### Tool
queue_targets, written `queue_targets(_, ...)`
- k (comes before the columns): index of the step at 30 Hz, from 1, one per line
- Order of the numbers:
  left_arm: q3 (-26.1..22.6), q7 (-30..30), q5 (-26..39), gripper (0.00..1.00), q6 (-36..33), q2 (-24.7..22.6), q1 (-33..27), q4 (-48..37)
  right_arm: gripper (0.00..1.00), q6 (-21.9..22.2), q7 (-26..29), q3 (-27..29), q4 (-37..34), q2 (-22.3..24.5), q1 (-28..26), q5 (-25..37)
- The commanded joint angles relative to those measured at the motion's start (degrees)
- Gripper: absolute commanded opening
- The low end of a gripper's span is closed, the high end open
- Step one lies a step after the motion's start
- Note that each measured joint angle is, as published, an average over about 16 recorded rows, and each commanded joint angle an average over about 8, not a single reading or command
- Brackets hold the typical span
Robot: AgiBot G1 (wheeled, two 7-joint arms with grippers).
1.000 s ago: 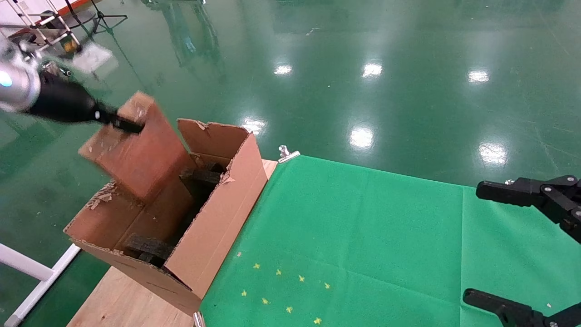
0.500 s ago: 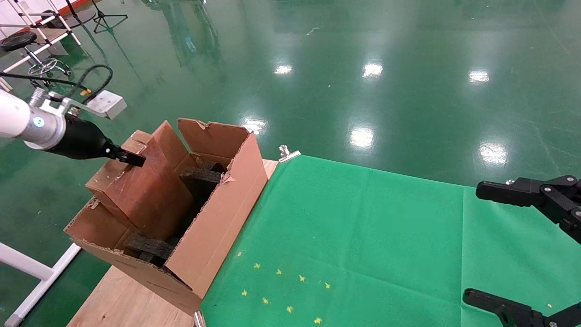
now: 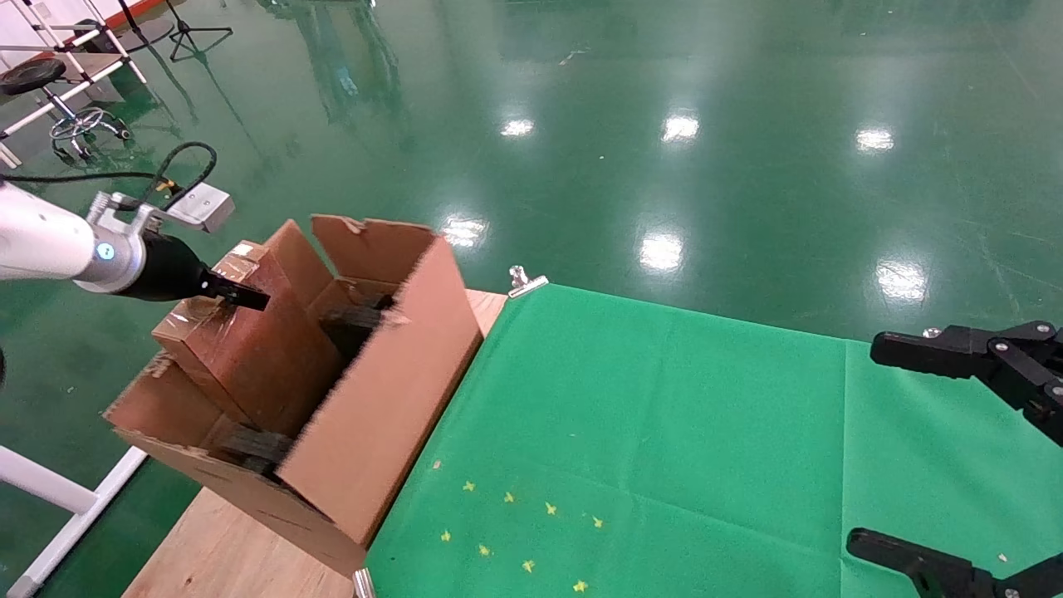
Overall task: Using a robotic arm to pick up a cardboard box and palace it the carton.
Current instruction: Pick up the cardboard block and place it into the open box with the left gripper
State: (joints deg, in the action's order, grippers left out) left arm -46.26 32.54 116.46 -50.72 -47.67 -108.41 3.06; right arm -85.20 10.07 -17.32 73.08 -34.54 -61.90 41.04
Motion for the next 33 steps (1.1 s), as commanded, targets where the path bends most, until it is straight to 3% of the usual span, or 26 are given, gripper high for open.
queue_targets(1,0.2,-0.1,-0.2,0.0,2.3,-0.4,1.0,-0.5,1.0,0.0,0.0,0.0,0.0,0.0,0.0,0.0)
queue_targets(15,2.3,-1.3,-3.4,0.0,5.5,-2.4,5.1,-2.4,1.0,0.0,0.0,0.0,0.0,0.0,0.0,0.0)
queue_targets(33,4.1,-0.8,-5.9,0.0,11.2,-4.4,14.7,-3.8,1.0,0.0,0.0,-0.1,0.0,0.0,0.0,-0.1)
